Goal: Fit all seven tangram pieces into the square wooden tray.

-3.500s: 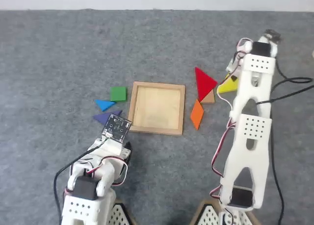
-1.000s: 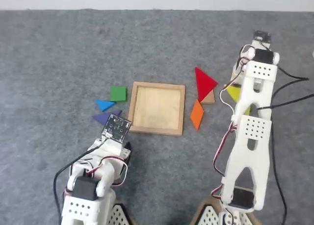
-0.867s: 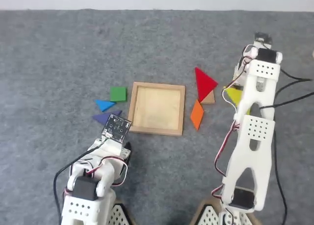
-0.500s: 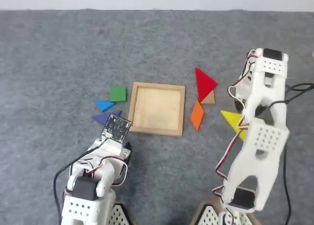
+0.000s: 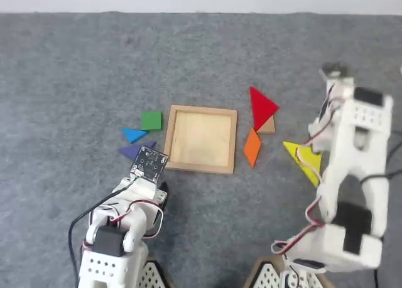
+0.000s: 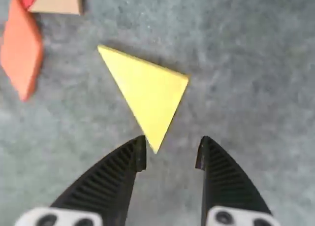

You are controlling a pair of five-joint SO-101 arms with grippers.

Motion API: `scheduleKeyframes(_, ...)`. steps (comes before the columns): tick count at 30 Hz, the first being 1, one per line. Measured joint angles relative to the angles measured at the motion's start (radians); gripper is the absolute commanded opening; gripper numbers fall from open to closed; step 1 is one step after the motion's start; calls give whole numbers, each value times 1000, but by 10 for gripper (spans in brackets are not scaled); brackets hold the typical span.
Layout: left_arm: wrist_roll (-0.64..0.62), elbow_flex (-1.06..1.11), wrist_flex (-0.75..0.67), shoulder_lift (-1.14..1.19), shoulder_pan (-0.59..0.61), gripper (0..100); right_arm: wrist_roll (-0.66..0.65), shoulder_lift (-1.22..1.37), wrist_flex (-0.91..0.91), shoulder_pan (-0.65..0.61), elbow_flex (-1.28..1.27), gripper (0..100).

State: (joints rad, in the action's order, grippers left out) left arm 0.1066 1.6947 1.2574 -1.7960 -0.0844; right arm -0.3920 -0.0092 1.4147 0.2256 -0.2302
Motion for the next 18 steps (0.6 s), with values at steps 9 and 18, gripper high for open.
scheduleKeyframes(9, 0, 0, 0, 0, 0, 116, -72, -149, -347, -132, -351, 188)
scheduleKeyframes(18, 0, 0, 0, 0, 0, 116, -315, -150, -302, -195, -353, 358)
